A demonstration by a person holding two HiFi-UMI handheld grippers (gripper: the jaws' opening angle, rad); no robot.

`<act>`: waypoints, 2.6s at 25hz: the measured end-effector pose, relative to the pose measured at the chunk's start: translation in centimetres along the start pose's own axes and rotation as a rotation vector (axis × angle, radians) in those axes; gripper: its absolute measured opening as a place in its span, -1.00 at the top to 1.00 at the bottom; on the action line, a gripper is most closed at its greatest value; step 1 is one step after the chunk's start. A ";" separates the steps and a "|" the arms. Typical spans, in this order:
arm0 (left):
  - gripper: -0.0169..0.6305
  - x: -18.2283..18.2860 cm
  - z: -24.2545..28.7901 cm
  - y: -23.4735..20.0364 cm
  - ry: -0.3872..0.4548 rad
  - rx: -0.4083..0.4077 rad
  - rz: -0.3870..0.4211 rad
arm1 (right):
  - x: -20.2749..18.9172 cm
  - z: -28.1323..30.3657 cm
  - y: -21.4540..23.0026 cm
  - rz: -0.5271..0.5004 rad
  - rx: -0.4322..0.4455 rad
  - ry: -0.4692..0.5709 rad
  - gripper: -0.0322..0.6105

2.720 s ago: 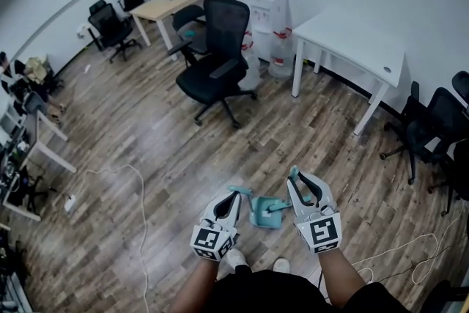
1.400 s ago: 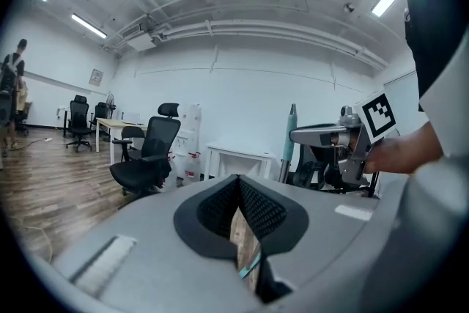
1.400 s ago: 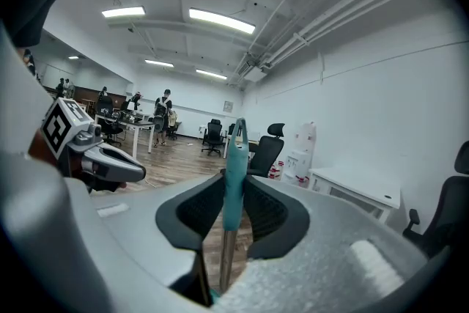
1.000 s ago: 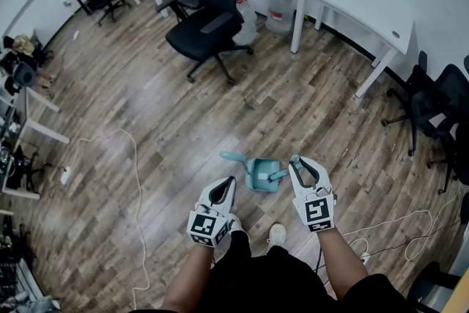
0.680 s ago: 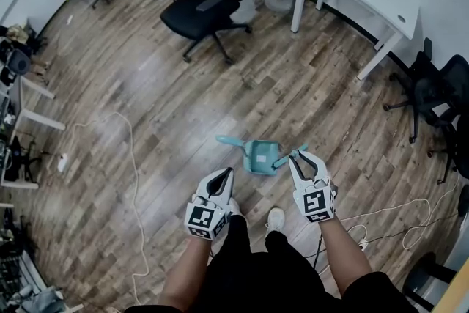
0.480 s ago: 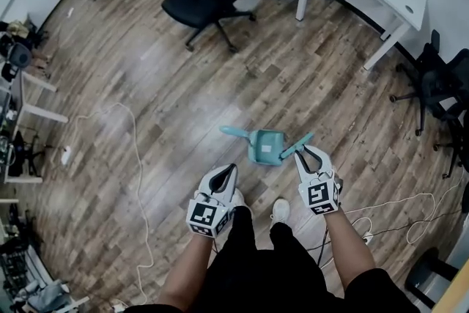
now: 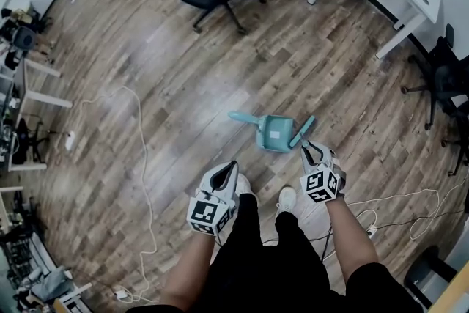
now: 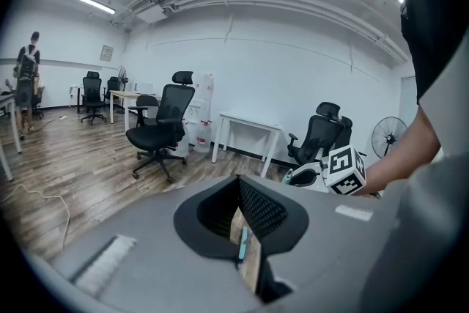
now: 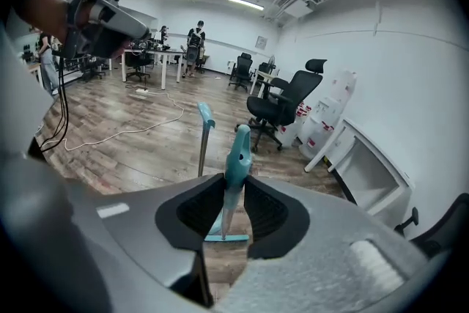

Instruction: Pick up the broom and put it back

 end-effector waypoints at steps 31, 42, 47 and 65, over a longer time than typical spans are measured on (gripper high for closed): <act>0.89 -5.6 -3.2 -4.8 -0.041 0.135 -0.132 | 9.2 9.4 -4.1 -0.148 0.167 -0.024 0.62; 0.89 -6.1 -4.2 -6.2 -0.035 0.165 -0.165 | 10.5 10.8 -4.2 -0.141 0.150 -0.032 0.61; 0.89 -5.6 -4.1 -6.1 -0.038 0.164 -0.172 | 10.5 10.8 -4.2 -0.129 0.147 -0.028 0.55; 0.89 -1.1 -2.2 -4.4 0.039 0.079 -0.050 | 10.3 1.2 -2.0 0.012 0.085 0.073 0.69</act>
Point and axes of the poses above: the fingertips, and each gripper's own axes: z forward along the fingers, y to its right, x out of its top, the point moved 3 cm from there along -z, backward along the fingers, and after that the axes turned 6 degrees about -y, right-handed, at the moved point
